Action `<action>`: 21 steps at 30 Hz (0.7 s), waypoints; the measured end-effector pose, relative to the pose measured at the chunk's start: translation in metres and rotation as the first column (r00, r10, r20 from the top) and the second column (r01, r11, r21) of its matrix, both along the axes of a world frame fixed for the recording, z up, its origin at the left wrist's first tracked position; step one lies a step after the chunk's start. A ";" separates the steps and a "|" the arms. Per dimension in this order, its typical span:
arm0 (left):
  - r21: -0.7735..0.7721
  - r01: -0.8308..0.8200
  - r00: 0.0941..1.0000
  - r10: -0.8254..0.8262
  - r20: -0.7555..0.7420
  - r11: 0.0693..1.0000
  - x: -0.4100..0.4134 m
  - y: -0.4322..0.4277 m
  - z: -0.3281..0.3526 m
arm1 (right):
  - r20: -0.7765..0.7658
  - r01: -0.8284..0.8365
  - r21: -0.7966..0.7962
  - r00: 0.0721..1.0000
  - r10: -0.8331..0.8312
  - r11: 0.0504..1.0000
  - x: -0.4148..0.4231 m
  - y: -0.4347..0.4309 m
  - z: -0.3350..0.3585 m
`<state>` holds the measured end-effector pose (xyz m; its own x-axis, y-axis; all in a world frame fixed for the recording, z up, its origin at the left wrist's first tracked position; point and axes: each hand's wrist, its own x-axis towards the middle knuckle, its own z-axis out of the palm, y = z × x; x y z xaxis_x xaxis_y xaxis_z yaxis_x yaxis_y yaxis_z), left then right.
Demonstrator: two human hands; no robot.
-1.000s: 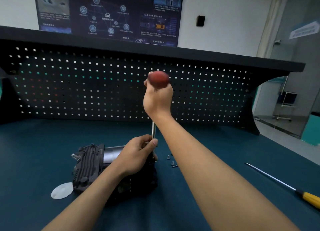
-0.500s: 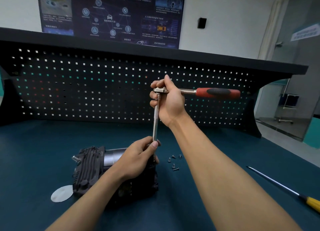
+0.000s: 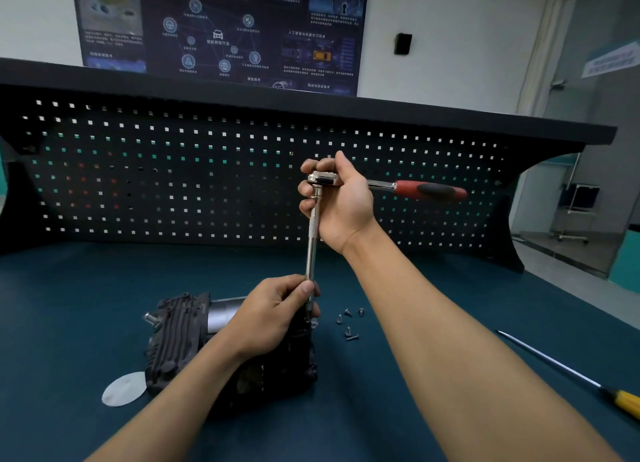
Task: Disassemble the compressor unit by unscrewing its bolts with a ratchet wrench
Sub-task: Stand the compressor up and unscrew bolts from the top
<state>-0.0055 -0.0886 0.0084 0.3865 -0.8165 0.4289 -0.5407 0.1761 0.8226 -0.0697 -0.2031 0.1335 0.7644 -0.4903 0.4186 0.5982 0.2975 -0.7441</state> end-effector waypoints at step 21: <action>-0.012 -0.086 0.995 0.087 0.038 0.996 -0.003 0.000 0.000 | 0.296 0.745 -0.646 0.445 -0.845 0.166 0.028 0.032 -0.011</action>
<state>-0.0084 -0.0887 0.0086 0.4387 -0.7761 0.4531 -0.5855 0.1356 0.7992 -0.0418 -0.1711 0.1227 0.1830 -0.5146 0.8377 0.1186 -0.8343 -0.5384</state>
